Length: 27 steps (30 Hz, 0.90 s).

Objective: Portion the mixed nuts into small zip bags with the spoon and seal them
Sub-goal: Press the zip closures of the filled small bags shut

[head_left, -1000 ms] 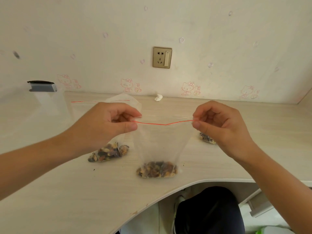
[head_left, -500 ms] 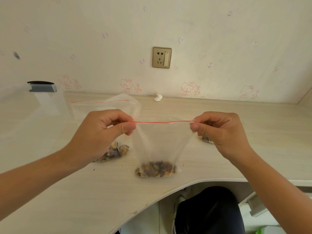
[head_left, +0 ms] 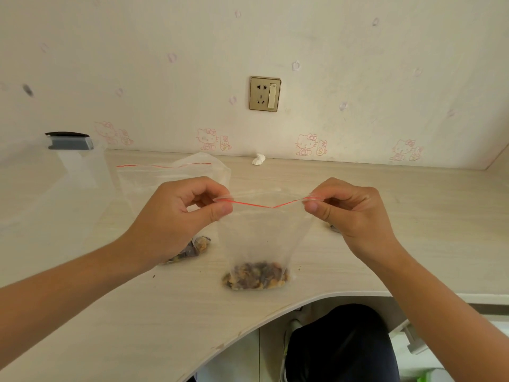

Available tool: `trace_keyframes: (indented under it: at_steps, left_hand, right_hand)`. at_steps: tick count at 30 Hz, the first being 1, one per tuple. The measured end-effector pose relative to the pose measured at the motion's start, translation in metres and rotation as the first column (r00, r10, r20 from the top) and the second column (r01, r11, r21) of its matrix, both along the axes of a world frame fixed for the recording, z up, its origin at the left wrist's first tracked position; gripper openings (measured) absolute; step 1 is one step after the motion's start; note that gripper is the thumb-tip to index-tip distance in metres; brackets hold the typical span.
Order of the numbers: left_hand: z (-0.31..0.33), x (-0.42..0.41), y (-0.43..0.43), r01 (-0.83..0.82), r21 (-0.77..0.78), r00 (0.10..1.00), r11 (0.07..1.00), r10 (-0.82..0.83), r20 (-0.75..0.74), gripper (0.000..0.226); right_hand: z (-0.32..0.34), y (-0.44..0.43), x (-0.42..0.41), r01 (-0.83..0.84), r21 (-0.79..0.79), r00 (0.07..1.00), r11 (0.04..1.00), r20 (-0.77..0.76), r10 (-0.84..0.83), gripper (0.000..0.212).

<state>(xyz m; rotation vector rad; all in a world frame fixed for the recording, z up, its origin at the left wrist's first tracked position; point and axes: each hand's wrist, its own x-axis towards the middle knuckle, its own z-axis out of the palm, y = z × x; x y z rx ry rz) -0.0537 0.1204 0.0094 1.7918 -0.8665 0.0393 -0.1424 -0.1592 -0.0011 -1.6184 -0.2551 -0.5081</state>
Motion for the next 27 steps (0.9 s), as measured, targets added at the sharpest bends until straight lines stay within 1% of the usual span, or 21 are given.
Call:
trace_keyframes:
  at_steps: [3,6,8,11,14,18,20,22,24,27]
  left_hand:
    - [0.0,0.002,-0.003,-0.002,-0.054,1.0,0.999,0.002,-0.001,0.004]
    - [-0.003,0.004,-0.003,-0.004,-0.095,1.0,0.995,0.002,-0.021,0.007]
    - [-0.004,0.004,-0.004,-0.016,-0.103,1.0,0.995,0.015,-0.012,0.009]
    - [-0.006,0.004,-0.004,-0.032,-0.073,0.999,0.997,0.032,0.003,0.007]
    - [-0.005,0.004,-0.004,-0.034,-0.052,0.999,0.998,0.034,-0.001,0.007]
    - [-0.002,0.002,-0.005,-0.012,-0.035,0.999,0.999,0.011,-0.036,0.006]
    - [0.0,-0.001,-0.007,-0.022,0.0,1.0,1.0,0.022,-0.015,0.017]
    - [0.003,-0.005,-0.01,-0.023,0.03,1.0,0.999,0.023,0.016,0.022]
    - [0.007,-0.008,-0.017,-0.017,0.057,0.999,0.998,0.015,0.042,0.022]
    - [0.016,-0.009,-0.03,-0.018,0.133,0.997,0.991,0.008,0.074,0.018]
  right_hand:
    - [0.0,0.002,0.001,0.008,0.017,1.0,1.0,-0.005,-0.007,0.006]
    - [0.0,0.003,0.0,0.039,0.027,0.999,0.999,-0.001,-0.039,0.01]
    - [0.0,0.004,-0.001,0.067,0.024,0.998,0.997,0.01,-0.067,0.006]
    - [0.0,0.005,0.0,0.093,0.006,0.995,0.996,0.022,-0.093,0.005]
    - [0.0,0.006,0.001,0.063,0.022,0.998,0.998,0.012,-0.064,0.005]
    - [-0.002,0.009,0.002,0.044,0.003,0.999,0.999,0.018,-0.044,0.009]
    - [-0.003,0.011,0.003,0.06,-0.002,0.998,0.998,0.025,-0.06,0.007]
    - [-0.004,0.011,0.005,0.078,-0.013,0.996,0.997,0.034,-0.078,0.006]
    - [-0.005,0.011,0.006,0.104,-0.039,0.994,0.994,0.049,-0.102,0.01]
    - [-0.006,0.013,0.008,0.129,-0.087,0.99,0.988,0.075,-0.122,0.007]
